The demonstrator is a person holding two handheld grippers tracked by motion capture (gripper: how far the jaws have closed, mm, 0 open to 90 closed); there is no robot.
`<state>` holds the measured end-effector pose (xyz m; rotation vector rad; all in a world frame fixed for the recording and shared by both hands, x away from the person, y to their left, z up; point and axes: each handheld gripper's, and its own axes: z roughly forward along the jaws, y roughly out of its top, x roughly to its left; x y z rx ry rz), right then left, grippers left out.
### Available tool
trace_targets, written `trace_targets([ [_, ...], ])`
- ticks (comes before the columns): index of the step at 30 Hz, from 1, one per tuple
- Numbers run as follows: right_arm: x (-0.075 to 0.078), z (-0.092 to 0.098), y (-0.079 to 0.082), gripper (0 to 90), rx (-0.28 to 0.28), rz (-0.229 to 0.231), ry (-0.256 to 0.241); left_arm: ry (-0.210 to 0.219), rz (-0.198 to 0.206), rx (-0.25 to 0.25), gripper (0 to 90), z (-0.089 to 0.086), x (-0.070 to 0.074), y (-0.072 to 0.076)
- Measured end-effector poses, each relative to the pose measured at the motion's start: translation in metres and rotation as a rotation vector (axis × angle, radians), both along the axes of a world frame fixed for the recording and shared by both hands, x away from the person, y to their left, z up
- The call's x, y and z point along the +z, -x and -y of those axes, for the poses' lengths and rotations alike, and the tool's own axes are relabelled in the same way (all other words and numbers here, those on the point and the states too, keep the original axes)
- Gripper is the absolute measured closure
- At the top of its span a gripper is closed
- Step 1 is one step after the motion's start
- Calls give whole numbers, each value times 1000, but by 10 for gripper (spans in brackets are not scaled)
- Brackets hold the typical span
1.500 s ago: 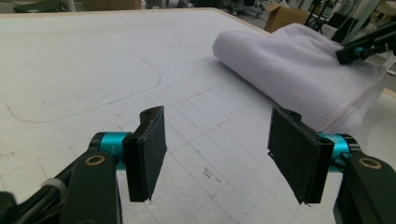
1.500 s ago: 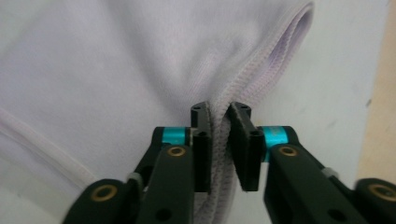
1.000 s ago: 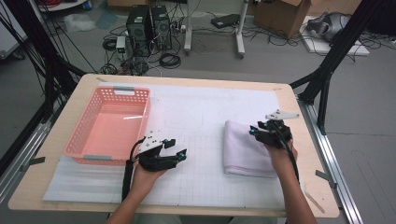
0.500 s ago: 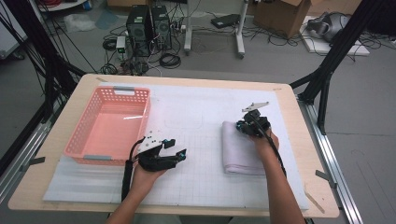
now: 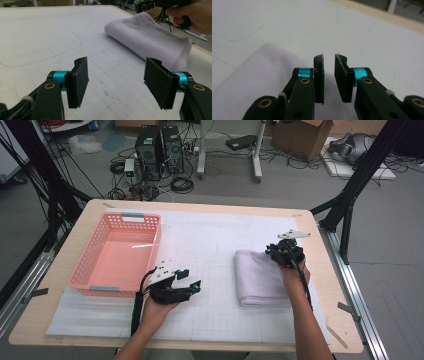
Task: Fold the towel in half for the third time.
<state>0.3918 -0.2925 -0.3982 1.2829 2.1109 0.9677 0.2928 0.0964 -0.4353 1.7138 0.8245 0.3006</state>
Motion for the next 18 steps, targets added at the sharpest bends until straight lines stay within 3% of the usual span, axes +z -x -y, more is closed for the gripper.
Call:
trace_targets([
  [1,-4,2,-1,794,7,-28,-2,-4,-1,-1,363,0,0,0],
  [4,-17,7,-4,806,-17,-55,39,-3,1,-4,363,1,0,1],
  [6,-24,11,-7,804,-70,-63,84,-1,1,-2,363,0,1,1],
  [8,-28,18,-7,785,-134,-41,96,-1,-1,-1,363,-1,1,1],
  [11,-26,28,-2,767,-211,-12,66,-2,0,-4,363,-1,0,1],
  [13,-21,33,4,715,-209,11,58,-7,-1,-6,362,0,0,1],
  [18,-12,48,32,641,-143,52,-56,-15,7,-15,359,2,0,2],
])
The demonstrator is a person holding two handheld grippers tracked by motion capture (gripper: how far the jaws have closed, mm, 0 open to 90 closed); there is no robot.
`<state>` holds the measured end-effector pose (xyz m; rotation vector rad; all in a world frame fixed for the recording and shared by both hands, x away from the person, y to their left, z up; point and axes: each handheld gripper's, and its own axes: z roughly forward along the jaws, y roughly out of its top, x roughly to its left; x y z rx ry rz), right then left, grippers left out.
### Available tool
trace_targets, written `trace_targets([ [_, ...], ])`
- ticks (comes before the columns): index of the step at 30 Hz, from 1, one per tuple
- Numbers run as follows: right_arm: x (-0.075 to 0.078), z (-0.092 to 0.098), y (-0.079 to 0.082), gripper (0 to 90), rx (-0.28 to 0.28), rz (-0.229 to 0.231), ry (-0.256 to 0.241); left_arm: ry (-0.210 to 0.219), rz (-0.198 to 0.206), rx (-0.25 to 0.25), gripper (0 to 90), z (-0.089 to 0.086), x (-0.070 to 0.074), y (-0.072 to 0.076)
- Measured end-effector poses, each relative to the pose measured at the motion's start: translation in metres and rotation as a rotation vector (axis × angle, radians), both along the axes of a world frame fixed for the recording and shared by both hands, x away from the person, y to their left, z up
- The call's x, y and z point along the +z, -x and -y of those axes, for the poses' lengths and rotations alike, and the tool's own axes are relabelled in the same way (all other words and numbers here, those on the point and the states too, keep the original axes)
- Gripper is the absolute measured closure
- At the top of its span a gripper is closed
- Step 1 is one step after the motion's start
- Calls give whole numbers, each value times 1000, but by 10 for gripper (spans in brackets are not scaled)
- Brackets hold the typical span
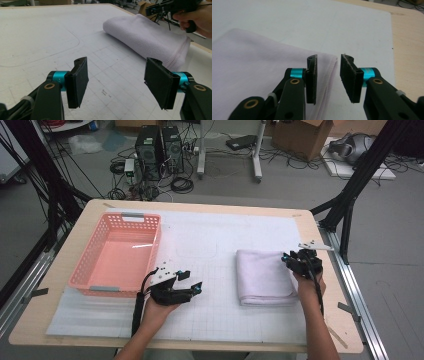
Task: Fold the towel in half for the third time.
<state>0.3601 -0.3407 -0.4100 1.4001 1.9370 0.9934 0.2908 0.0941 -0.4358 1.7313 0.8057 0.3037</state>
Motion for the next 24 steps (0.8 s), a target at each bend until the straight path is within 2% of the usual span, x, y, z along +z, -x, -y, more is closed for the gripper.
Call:
trace_targets([
  [2,1,3,13,620,36,13,-41,2,0,1,358,0,0,0],
  [3,0,3,24,620,71,19,-53,11,-1,4,356,1,0,0],
  [8,-13,-4,59,671,214,-17,-26,12,6,-11,331,0,1,0],
  [10,-18,-5,68,677,246,-50,-31,19,8,-15,312,0,1,-1],
  [11,-20,-4,71,686,260,-64,-13,22,6,-18,310,0,1,-1],
  [15,-23,0,82,693,262,-75,26,33,1,-40,293,0,2,-1],
  [16,-24,5,92,693,253,-68,47,33,5,-45,292,0,1,-1],
  [18,-22,11,100,687,243,-63,36,35,24,-52,282,1,1,-1],
  [20,-18,16,109,650,236,-44,0,28,47,-52,278,1,2,0],
  [21,-15,19,113,626,230,-27,-23,15,62,-49,278,1,2,1],
  [24,-8,27,123,537,204,48,-72,9,51,-51,278,0,2,1],
])
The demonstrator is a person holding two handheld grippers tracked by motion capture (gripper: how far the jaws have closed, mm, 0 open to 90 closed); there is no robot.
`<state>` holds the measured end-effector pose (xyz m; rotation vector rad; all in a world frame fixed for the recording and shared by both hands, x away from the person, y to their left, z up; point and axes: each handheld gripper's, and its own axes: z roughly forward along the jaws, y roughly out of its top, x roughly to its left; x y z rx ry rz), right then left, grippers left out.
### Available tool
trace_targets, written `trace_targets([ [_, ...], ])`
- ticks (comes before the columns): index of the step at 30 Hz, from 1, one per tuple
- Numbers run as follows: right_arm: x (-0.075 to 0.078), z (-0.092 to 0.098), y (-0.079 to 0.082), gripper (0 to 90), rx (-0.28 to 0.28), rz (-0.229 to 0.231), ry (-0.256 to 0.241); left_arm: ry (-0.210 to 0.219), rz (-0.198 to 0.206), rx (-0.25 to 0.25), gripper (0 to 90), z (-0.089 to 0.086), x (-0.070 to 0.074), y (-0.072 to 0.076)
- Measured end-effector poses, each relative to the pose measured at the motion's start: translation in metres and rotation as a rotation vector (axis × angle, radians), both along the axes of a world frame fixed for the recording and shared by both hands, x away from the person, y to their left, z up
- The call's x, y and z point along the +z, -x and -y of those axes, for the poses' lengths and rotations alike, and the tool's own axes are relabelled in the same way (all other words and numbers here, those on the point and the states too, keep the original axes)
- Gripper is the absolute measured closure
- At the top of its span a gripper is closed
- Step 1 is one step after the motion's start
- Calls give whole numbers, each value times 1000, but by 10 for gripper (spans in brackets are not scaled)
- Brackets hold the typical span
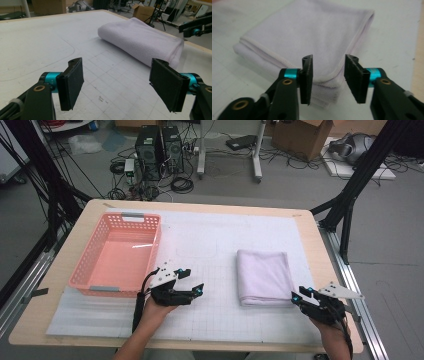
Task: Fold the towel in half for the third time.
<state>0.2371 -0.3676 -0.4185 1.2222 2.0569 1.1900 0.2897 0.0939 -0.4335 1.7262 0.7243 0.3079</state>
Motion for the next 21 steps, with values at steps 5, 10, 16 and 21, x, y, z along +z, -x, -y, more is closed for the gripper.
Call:
trace_targets([
  [5,5,7,8,351,-62,60,-42,1,-25,23,238,0,0,1],
  [10,4,11,9,265,-101,62,-16,14,-29,39,220,0,0,1],
  [16,5,14,7,208,-105,69,-19,18,-23,47,220,-1,0,1],
  [21,3,15,6,207,-97,58,-6,21,-25,56,221,-3,-1,0],
])
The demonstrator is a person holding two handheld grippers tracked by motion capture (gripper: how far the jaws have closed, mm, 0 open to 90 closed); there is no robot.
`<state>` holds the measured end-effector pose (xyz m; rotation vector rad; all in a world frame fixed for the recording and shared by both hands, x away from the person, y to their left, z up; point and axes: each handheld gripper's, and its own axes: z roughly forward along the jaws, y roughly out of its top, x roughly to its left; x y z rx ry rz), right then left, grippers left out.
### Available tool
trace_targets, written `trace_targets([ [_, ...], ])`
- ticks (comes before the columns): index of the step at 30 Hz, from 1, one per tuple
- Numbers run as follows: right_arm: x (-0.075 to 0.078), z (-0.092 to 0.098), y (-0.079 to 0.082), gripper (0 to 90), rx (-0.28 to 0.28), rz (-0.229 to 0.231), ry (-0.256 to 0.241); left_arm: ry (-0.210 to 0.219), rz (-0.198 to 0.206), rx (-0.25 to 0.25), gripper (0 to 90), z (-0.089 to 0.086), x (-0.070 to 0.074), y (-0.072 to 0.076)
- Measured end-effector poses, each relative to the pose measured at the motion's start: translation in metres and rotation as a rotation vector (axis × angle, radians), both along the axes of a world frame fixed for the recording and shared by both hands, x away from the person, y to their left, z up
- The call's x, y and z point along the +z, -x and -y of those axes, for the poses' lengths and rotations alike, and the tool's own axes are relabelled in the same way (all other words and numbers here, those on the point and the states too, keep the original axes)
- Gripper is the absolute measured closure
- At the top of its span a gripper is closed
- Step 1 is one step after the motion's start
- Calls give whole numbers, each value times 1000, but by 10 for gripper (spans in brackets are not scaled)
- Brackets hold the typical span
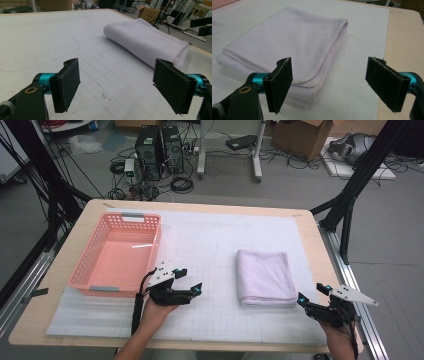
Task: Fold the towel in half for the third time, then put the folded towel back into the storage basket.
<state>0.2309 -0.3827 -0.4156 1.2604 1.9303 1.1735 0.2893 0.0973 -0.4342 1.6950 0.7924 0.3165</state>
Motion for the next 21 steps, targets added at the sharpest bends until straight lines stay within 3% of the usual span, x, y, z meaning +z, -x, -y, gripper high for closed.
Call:
trace_targets([
  [21,-3,-6,-7,207,29,-27,1,10,-17,21,227,-7,-4,-2],
])
